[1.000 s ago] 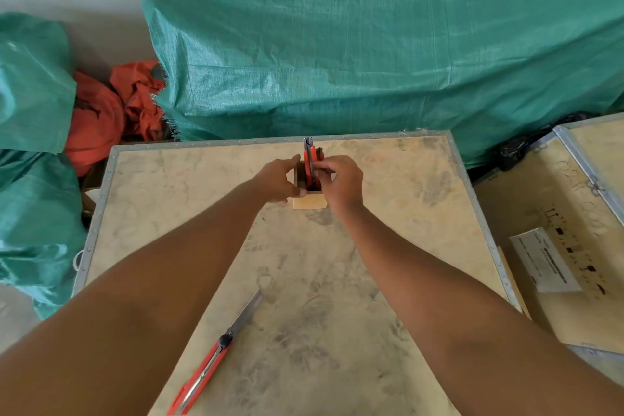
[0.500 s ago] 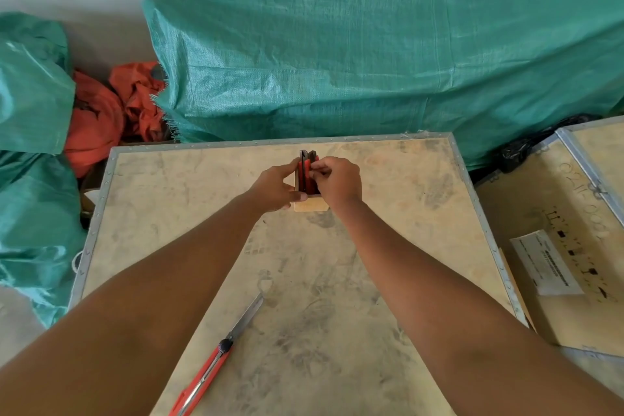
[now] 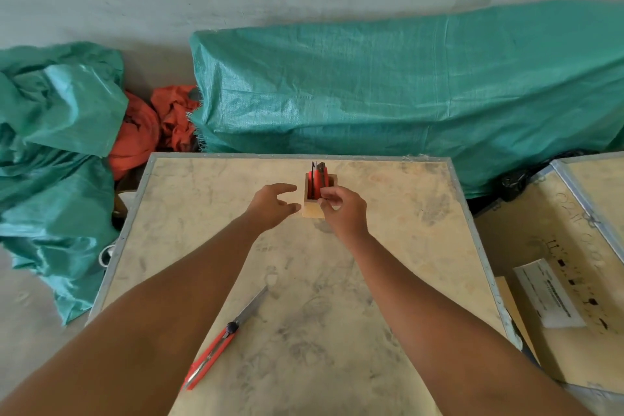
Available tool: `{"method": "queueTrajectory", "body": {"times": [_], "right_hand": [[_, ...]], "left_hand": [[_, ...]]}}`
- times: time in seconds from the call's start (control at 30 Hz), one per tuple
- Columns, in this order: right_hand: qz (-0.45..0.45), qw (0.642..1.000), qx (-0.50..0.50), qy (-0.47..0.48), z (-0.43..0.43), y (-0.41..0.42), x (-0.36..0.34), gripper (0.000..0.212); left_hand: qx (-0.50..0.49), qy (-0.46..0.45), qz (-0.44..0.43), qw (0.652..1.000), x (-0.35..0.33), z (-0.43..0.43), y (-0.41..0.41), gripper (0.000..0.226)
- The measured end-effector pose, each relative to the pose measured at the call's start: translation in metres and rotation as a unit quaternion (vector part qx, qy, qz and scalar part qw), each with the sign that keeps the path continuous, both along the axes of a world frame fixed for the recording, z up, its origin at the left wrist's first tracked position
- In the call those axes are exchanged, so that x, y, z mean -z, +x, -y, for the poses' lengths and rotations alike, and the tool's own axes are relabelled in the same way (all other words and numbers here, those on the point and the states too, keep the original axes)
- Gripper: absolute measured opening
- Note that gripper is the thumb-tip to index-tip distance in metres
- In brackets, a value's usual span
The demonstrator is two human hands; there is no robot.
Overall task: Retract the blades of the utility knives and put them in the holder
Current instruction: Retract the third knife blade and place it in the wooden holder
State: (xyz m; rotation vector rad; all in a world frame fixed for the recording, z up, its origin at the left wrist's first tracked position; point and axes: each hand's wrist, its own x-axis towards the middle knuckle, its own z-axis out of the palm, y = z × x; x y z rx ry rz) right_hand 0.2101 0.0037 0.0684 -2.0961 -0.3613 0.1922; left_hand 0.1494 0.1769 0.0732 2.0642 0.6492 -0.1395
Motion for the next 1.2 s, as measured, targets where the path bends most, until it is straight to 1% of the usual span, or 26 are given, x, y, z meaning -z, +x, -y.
{"method": "queueTrajectory", "body": {"times": [0.07, 0.17, 0.3, 0.4, 0.5, 0.57, 0.63, 0.7, 0.77, 0.87, 0.93, 1.07, 1.13, 1.2], "right_hand": [[-0.008, 1.000, -0.022, -0.006, 0.000, -0.017, -0.003, 0.022], [-0.036, 0.997, -0.070, -0.007, -0.004, -0.050, -0.003, 0.021], [-0.076, 0.987, -0.137, -0.042, -0.010, -0.106, 0.011, 0.020], [-0.128, 0.975, -0.166, -0.071, -0.017, -0.150, 0.027, 0.023], [-0.179, 0.959, -0.184, -0.124, -0.025, -0.194, 0.047, 0.029], [-0.203, 0.951, -0.172, -0.156, -0.029, -0.220, 0.059, 0.030], [-0.232, 0.949, -0.137, -0.163, -0.032, -0.243, 0.068, 0.030], [-0.243, 0.954, -0.091, -0.147, -0.037, -0.261, 0.074, 0.029], [-0.250, 0.960, -0.047, -0.113, -0.043, -0.276, 0.075, 0.029], [-0.242, 0.965, -0.020, -0.097, -0.052, -0.289, 0.075, 0.034], [-0.241, 0.967, -0.004, -0.087, -0.056, -0.295, 0.076, 0.036], [-0.241, 0.968, 0.031, -0.064, -0.061, -0.299, 0.077, 0.039], [-0.242, 0.968, 0.048, -0.041, -0.062, -0.299, 0.076, 0.039], [-0.260, 0.963, 0.067, 0.001, -0.061, -0.296, 0.072, 0.037]], "left_hand": [[-0.008, 0.010, 0.001, 1.000, -0.011, -0.001, -0.028, 0.050], [-0.033, 0.023, -0.005, 0.999, -0.019, -0.005, -0.082, 0.046], [-0.116, 0.008, -0.023, 0.993, -0.005, -0.008, -0.169, 0.042], [-0.155, 0.003, -0.063, 0.986, 0.018, -0.007, -0.225, 0.043], [-0.138, 0.025, -0.121, 0.983, 0.042, -0.008, -0.269, 0.049], [-0.092, 0.049, -0.162, 0.981, 0.054, -0.005, -0.288, 0.054], [-0.035, 0.072, -0.187, 0.979, 0.059, -0.001, -0.299, 0.055], [0.006, 0.099, -0.198, 0.975, 0.059, 0.000, -0.306, 0.046], [0.032, 0.121, -0.196, 0.972, 0.061, -0.001, -0.311, 0.034], [0.049, 0.131, -0.195, 0.971, 0.061, -0.004, -0.316, 0.027], [0.053, 0.113, -0.194, 0.973, 0.062, -0.006, -0.317, 0.029], [0.012, 0.017, -0.171, 0.985, 0.066, -0.011, -0.322, 0.039], [0.006, -0.001, -0.156, 0.988, 0.066, -0.011, -0.325, 0.042], [-0.003, -0.008, -0.132, 0.991, 0.060, -0.011, -0.325, 0.043]]}}
